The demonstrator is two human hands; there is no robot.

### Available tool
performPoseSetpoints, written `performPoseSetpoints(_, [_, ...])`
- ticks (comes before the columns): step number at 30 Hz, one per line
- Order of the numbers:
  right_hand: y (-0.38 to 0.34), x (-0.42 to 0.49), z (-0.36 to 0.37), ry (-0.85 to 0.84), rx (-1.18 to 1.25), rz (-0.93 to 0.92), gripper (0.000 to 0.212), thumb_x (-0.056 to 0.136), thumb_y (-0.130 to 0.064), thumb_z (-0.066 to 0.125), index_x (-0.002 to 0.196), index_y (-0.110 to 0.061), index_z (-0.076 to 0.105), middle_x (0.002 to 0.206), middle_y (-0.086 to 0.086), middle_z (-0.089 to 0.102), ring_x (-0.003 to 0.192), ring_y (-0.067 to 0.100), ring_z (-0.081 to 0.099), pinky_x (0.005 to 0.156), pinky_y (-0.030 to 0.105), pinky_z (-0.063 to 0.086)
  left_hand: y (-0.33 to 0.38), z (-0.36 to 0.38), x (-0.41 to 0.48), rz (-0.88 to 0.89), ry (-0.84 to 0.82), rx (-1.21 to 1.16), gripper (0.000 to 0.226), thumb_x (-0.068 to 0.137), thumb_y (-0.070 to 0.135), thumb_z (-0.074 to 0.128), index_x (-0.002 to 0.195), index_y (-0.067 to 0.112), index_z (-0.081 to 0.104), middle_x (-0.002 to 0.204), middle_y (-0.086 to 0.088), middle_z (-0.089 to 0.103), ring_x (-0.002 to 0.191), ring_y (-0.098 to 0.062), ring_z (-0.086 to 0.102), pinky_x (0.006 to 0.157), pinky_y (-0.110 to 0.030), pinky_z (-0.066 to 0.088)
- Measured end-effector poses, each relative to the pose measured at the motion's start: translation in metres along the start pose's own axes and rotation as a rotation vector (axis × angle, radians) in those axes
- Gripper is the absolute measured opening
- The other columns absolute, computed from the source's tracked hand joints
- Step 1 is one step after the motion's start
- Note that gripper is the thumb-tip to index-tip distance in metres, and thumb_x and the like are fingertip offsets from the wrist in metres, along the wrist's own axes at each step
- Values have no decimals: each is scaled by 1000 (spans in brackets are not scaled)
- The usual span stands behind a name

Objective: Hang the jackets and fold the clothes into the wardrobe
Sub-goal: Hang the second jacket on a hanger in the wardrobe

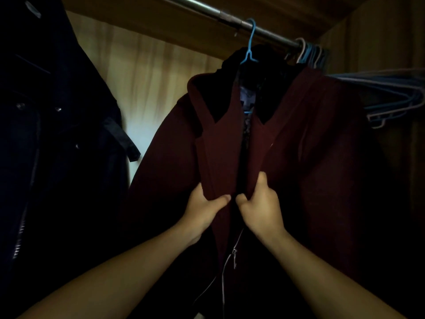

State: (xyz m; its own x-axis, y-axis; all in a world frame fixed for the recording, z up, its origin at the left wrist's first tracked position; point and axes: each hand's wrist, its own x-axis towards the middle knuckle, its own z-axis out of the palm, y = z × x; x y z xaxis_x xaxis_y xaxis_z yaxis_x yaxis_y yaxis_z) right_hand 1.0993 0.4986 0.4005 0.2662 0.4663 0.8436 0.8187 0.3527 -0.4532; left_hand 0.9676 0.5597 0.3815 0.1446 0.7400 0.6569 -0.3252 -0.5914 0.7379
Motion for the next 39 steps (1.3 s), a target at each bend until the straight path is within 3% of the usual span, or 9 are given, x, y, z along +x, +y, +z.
performPoseSetpoints(5, [33, -40, 9, -68, -99, -75, 30, 90, -12, 63, 110, -19, 41, 82, -1, 62, 68, 17, 63, 64, 41, 57, -28, 0, -23, -69, -53, 69, 20, 86, 2, 74, 98, 18, 75, 94, 2, 79, 88, -9, 74, 75, -18, 55])
performPoseSetpoints(12, [56, -73, 22, -143, 20, -11, 34, 87, -4, 62, 114, -17, 46, 79, -1, 63, 65, 15, 64, 62, 45, 56, -74, -6, -50, -90, -105, 209, 18, 95, 8, 65, 106, 20, 75, 99, 5, 78, 93, -9, 72, 81, -17, 54])
performPoseSetpoints(17, [55, -84, 32, -187, 77, -3, 41, 86, -2, 61, 120, -17, 44, 81, 1, 65, 67, 16, 66, 63, 44, 57, -93, -8, -58, -14, -85, 287, 24, 94, 3, 64, 106, 21, 74, 99, 9, 77, 96, -5, 71, 84, -17, 51])
performPoseSetpoints(22, [57, -88, 35, -205, 134, 1, 43, 87, -1, 61, 123, -17, 44, 84, 1, 67, 69, 15, 67, 63, 43, 58, -102, -14, -62, 30, -92, 307, 27, 94, 6, 63, 117, 19, 72, 105, 8, 76, 102, -9, 70, 91, -24, 53])
performPoseSetpoints(27, [58, -98, 33, -172, 240, 23, 32, 86, 5, 62, 109, -13, 48, 78, 3, 66, 62, 14, 65, 58, 41, 57, -108, -20, -72, 20, -96, 277, 27, 94, 13, 65, 119, 22, 70, 109, 7, 75, 105, -12, 70, 95, -27, 54])
performPoseSetpoints(31, [67, -115, 33, -113, 307, 54, 33, 85, 8, 62, 103, -17, 48, 80, 0, 66, 67, 13, 64, 60, 34, 56, -121, -27, -90, -11, -78, 291, 21, 92, 16, 66, 111, 23, 70, 104, 0, 74, 100, -14, 70, 89, -27, 54])
performPoseSetpoints(34, [75, -131, 36, -177, 298, 90, 39, 87, 6, 63, 107, -23, 47, 82, -3, 67, 69, 12, 66, 60, 34, 57, -127, -32, -103, -31, -82, 359, 26, 94, 13, 67, 117, 24, 68, 104, 2, 73, 96, -12, 68, 85, -25, 53])
performPoseSetpoints(37, [85, -159, 44, -234, 247, 180, 40, 88, 3, 64, 108, -27, 47, 80, -8, 65, 71, 5, 66, 60, 27, 54, -132, -36, -114, -19, -71, 494, 22, 92, 28, 64, 114, 24, 67, 97, 2, 68, 90, -17, 64, 83, -38, 56])
performPoseSetpoints(39, [91, -176, 47, -214, 183, 236, 34, 90, -1, 66, 104, -27, 48, 72, -11, 60, 64, 1, 62, 57, 22, 48, -131, -40, -120, 61, -41, 664, 32, 89, 43, 57, 111, 22, 66, 96, 6, 59, 92, -17, 59, 84, -40, 53])
